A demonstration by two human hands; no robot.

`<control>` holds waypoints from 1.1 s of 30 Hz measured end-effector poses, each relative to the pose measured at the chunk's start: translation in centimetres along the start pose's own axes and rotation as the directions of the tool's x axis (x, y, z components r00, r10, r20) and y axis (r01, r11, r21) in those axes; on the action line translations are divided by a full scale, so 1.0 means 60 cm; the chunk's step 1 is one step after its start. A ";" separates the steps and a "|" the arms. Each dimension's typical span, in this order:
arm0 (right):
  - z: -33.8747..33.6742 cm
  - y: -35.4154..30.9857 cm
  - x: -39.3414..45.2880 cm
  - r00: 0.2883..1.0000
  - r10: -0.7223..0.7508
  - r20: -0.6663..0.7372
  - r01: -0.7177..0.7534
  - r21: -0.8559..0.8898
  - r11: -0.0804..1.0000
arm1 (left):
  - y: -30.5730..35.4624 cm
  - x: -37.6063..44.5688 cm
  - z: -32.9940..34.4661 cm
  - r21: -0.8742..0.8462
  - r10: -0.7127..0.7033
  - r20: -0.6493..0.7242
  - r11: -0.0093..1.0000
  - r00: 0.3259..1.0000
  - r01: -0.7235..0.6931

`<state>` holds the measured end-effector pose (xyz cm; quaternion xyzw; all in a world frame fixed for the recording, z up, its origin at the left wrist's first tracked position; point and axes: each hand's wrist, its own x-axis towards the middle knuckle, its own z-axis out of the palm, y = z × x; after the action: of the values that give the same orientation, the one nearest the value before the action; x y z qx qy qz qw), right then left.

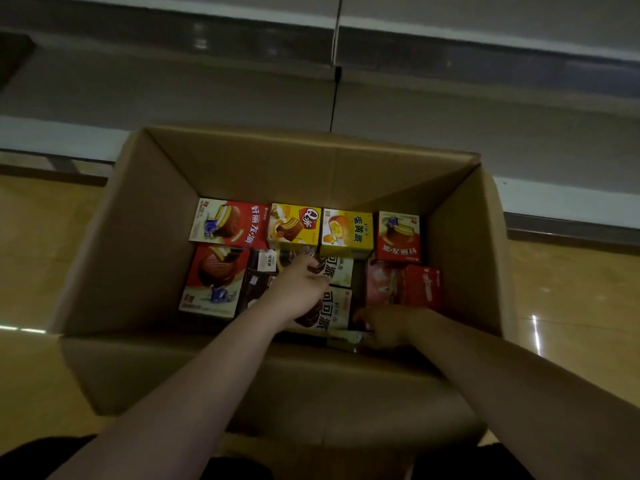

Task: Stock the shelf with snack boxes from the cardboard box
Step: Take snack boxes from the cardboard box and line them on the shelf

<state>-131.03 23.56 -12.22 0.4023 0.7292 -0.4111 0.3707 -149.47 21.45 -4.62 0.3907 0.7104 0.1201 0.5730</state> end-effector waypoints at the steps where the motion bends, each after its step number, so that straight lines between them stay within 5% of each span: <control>1: 0.003 0.002 0.010 1.000 -0.012 -0.002 0.012 -0.029 1.000 | -0.007 0.011 0.005 0.000 0.014 -0.005 1.000 1.000 -0.014; 6: 0.009 -0.005 0.012 0.987 -0.144 -0.073 0.125 -0.216 0.968 | -0.014 0.007 0.013 -0.028 0.023 0.000 0.999 1.000 -0.023; 10: 0.002 -0.022 0.003 0.952 -0.307 0.004 0.280 -0.422 0.862 | -0.011 -0.006 0.006 -0.053 0.038 0.012 0.998 0.999 -0.037; 15: 0.000 -0.037 -0.001 0.956 -0.294 0.007 0.245 -0.575 0.781 | -0.006 -0.003 -0.005 -0.058 0.059 -0.003 0.997 0.998 -0.059; 21: -0.025 -0.039 -0.033 0.955 -0.237 -0.177 0.147 -0.412 0.899 | -0.005 -0.005 -0.007 -0.081 0.057 0.031 0.995 0.998 -0.054; 24: -0.076 -0.023 -0.047 0.905 -0.178 -0.386 0.203 0.026 0.979 | -0.007 0.003 -0.022 -0.106 0.034 -0.021 0.994 0.999 -0.036; 26: -0.116 -0.013 -0.070 0.875 -0.123 -0.467 0.346 0.428 0.835 | -0.007 0.008 -0.035 -0.168 0.014 -0.030 0.986 0.999 -0.019; 28: -0.137 -0.005 -0.093 0.844 -0.070 -0.532 0.502 0.736 0.454 | -0.009 0.008 -0.044 -0.198 0.009 0.032 0.980 0.999 -0.003; 30: -0.146 -0.001 -0.104 0.847 -0.040 -0.530 0.531 0.839 0.115 | -0.017 0.007 -0.050 -0.213 0.028 0.110 0.977 0.994 -0.004; 33: -0.145 -0.010 -0.091 0.852 0.061 -0.520 0.518 0.854 0.039 | -0.021 0.011 -0.048 -0.277 0.090 0.083 0.959 0.993 -0.064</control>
<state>-131.19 29.63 -3.95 0.4934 0.3714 -0.7486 -0.2411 -152.62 21.85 -5.00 0.3404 0.6433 0.2206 0.6493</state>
